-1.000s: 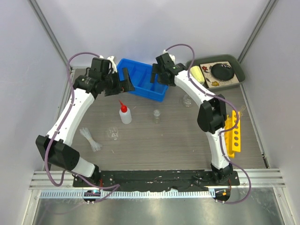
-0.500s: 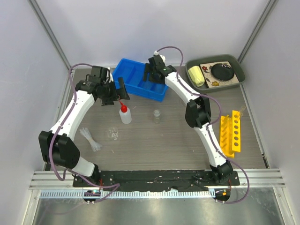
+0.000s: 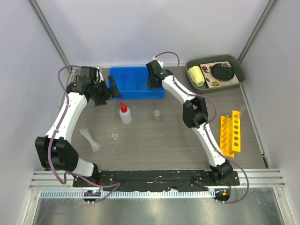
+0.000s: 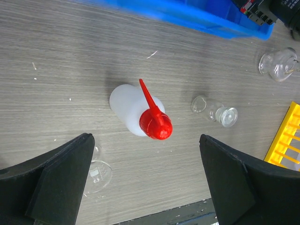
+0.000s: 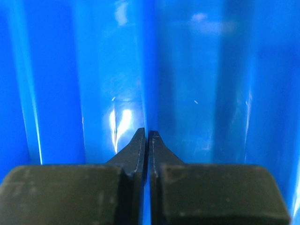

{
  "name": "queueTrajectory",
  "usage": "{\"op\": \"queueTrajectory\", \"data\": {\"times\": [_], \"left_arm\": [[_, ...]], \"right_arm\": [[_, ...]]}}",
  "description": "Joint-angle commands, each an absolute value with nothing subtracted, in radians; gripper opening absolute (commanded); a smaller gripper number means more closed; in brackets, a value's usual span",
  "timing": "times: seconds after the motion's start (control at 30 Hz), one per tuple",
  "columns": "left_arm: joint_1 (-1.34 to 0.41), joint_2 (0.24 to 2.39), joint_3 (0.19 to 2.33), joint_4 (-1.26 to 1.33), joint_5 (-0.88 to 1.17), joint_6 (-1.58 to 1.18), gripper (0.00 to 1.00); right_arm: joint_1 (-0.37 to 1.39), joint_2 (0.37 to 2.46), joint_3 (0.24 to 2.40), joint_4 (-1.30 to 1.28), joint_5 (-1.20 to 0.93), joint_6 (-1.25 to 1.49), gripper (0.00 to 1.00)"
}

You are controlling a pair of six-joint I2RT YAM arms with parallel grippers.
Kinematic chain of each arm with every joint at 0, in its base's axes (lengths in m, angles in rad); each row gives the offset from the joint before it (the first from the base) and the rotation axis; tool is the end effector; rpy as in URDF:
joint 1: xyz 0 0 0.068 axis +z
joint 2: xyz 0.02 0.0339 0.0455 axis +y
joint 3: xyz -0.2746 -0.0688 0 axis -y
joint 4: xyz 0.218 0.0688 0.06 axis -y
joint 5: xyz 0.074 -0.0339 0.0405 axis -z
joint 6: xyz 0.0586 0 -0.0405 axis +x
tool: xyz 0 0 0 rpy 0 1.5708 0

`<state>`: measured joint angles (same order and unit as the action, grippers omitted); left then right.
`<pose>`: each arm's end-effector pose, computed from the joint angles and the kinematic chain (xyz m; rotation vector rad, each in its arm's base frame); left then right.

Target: Organize the chemistry lab equipment

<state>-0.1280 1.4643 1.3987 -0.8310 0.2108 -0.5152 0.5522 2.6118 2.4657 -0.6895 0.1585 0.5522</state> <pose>0.2903 -0.0497 0.3295 -0.3924 2.4864 -0.5311 0.4900 0.2910 0.1821 0.0739 2.4169 0.3248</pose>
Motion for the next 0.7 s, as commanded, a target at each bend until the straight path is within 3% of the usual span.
{"op": "queueTrajectory", "data": {"times": [0.0, 0.27, 0.67], "left_arm": [[-0.117, 1.393, 1.382, -0.842, 0.247, -0.5, 0.99], [-0.114, 1.339, 1.365, -0.887, 0.229, -0.488, 1.0], [-0.113, 1.255, 1.348, -0.914, 0.233, -0.486, 1.0]], "right_arm": [[0.575, 2.573, 2.458, -0.676, 0.14, 0.512, 0.01], [0.583, 2.487, 2.267, -0.644, 0.152, 0.465, 0.01], [0.603, 2.254, 1.764, -0.46, 0.143, 0.468, 0.01]]}}
